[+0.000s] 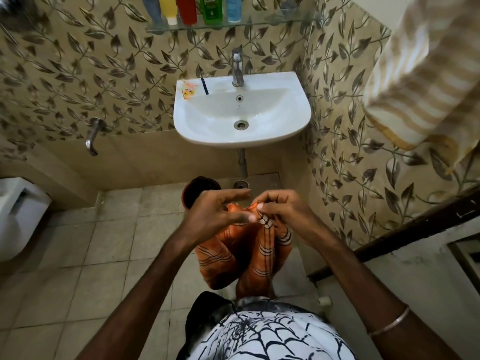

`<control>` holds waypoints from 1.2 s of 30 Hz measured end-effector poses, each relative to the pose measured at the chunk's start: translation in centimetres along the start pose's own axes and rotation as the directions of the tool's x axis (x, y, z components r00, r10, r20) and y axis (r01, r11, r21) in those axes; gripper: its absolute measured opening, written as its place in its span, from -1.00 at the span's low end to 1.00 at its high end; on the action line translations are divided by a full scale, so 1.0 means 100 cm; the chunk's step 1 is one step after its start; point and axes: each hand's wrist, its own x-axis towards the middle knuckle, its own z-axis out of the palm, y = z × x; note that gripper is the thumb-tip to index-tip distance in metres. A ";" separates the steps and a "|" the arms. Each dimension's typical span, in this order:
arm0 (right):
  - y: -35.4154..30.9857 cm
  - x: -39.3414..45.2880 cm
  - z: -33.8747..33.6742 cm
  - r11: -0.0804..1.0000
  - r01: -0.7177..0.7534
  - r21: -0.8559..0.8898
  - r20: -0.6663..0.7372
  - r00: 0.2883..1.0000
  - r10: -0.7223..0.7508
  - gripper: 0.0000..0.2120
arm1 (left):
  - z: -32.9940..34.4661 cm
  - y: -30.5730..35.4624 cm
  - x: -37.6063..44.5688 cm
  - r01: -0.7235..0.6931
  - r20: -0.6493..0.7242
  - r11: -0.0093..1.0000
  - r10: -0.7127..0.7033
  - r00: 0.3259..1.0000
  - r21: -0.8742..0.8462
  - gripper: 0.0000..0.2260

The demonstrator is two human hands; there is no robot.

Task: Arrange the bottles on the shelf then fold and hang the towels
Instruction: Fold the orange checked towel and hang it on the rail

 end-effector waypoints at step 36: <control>0.009 0.000 0.005 0.775 0.284 -0.565 0.031 0.946 -0.324 -0.83 | -0.002 0.004 -0.008 -0.093 -0.076 0.993 0.098 0.992 0.068 -0.89</control>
